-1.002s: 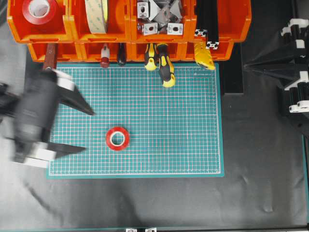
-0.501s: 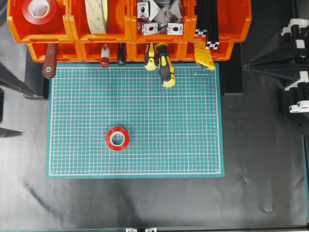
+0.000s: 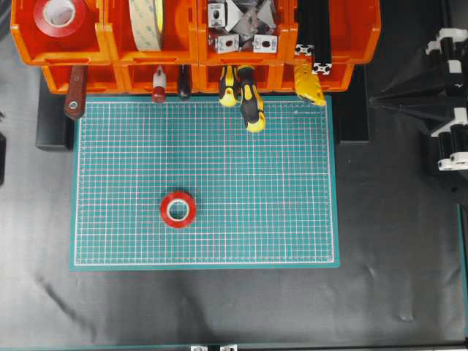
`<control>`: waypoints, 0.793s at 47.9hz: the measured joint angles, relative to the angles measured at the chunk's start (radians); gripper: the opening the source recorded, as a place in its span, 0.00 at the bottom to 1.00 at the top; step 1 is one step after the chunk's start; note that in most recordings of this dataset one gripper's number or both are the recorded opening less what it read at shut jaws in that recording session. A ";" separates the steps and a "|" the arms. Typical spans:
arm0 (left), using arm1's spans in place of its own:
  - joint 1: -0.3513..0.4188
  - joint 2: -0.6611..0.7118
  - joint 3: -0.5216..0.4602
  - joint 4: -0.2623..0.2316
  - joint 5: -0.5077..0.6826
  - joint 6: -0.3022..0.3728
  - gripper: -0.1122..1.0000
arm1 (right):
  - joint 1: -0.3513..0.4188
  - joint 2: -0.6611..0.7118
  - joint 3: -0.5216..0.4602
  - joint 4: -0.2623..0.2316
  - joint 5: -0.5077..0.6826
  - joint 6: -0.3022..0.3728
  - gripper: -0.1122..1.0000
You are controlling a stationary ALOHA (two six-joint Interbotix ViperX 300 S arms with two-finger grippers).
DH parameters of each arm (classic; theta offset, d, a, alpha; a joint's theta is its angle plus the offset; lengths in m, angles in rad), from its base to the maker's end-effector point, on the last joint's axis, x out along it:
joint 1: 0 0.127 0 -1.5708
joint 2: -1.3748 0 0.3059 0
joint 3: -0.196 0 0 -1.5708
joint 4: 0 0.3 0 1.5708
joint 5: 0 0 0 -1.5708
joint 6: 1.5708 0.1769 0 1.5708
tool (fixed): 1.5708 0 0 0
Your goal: Pick vinyl tape from container rack with left arm.
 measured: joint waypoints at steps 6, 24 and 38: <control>0.025 -0.018 0.003 0.002 -0.002 0.005 0.86 | 0.000 0.000 0.000 0.002 0.000 0.000 0.10; 0.031 -0.021 0.020 0.002 -0.014 -0.008 0.86 | 0.000 0.000 0.000 0.002 0.000 0.000 0.10; 0.031 -0.025 0.041 0.002 -0.014 -0.008 0.86 | 0.000 -0.005 0.002 0.000 0.000 0.000 0.10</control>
